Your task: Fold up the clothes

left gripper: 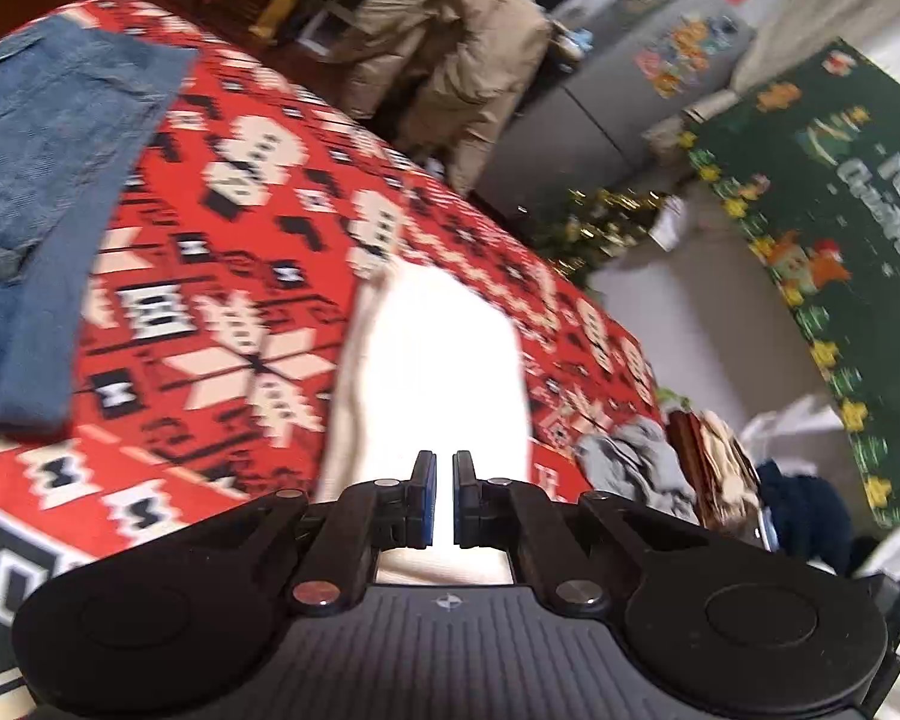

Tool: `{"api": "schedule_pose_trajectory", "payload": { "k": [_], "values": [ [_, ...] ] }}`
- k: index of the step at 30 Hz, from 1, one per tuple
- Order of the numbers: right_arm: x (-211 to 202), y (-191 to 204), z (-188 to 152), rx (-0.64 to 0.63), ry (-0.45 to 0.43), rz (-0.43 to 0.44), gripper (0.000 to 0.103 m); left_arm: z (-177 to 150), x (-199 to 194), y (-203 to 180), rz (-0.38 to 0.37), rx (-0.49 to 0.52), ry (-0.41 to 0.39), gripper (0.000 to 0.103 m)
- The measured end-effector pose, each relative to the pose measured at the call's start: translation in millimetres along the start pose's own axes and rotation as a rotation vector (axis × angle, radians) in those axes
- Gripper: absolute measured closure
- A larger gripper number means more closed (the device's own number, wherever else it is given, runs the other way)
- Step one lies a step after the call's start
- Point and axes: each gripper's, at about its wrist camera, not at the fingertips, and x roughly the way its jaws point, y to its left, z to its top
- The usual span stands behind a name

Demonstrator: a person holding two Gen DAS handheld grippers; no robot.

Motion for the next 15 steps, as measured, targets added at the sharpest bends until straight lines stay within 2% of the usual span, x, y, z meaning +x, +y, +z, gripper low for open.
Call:
{"api": "schedule_pose_trajectory", "payload": {
  "k": [4,8,11,15],
  "values": [
    [13.4,6.5,-0.7,-0.017,0.024,0.016,0.091,-2.0,31.6,-11.3,0.033,0.046,0.033,0.1],
    [35.2,5.1,-4.0,-0.023,0.074,0.002,0.091,-12.6,50.5,0.0,0.113,0.05,0.093,0.1],
    [44.2,-3.4,-9.3,-0.002,0.114,-0.014,0.095,-20.2,44.4,12.5,0.102,0.002,0.118,0.1],
    [33.2,-8.9,-12.3,0.006,0.137,-0.027,0.095,-29.9,31.5,10.8,0.138,0.033,0.129,0.1]
  ]
}}
